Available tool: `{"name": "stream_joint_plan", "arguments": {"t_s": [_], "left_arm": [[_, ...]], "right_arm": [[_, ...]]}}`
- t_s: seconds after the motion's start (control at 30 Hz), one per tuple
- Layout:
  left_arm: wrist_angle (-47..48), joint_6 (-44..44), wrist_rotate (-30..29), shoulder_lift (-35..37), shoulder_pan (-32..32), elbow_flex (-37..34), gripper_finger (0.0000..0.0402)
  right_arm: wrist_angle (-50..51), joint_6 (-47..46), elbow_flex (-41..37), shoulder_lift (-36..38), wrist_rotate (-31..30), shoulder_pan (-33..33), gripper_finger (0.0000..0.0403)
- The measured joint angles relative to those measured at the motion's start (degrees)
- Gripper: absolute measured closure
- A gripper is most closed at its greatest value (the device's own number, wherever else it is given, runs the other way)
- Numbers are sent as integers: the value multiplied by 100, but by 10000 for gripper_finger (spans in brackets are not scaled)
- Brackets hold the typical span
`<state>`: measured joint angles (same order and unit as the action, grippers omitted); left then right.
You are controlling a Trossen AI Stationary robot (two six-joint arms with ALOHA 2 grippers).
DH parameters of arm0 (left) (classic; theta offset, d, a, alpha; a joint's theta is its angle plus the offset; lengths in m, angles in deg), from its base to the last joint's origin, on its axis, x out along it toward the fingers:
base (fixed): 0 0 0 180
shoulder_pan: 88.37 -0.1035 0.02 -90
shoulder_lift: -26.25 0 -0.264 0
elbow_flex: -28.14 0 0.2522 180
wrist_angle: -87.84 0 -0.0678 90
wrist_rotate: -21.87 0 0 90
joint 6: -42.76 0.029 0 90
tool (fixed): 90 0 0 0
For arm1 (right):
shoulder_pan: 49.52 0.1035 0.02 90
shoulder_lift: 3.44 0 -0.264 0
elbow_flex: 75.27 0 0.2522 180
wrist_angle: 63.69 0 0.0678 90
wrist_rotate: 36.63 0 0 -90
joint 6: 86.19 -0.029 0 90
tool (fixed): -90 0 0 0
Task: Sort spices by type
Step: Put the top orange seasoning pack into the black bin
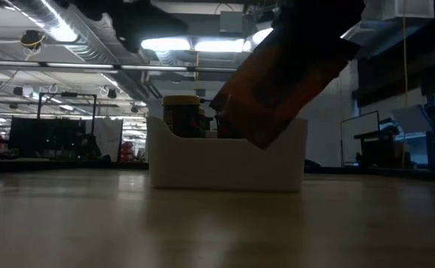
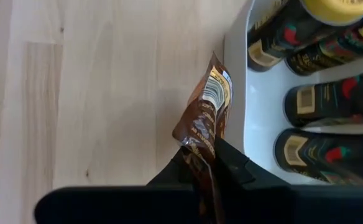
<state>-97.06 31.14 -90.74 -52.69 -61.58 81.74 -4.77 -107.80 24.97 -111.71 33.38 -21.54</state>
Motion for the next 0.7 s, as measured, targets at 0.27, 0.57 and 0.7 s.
{"name": "stream_joint_plan", "arguments": {"t_s": [0.27,0.57,0.7], "left_arm": [[631,27,-2,-1393,35,1221,173],[1113,-2,-13,-2172,-202,1993,174],[1072,-6,76,-2189,-228,2008,174]], "right_arm": [[-150,112,0,0,15,2,383],[-185,112,0,0,114,4,382],[-190,112,0,0,116,4,382]]}}
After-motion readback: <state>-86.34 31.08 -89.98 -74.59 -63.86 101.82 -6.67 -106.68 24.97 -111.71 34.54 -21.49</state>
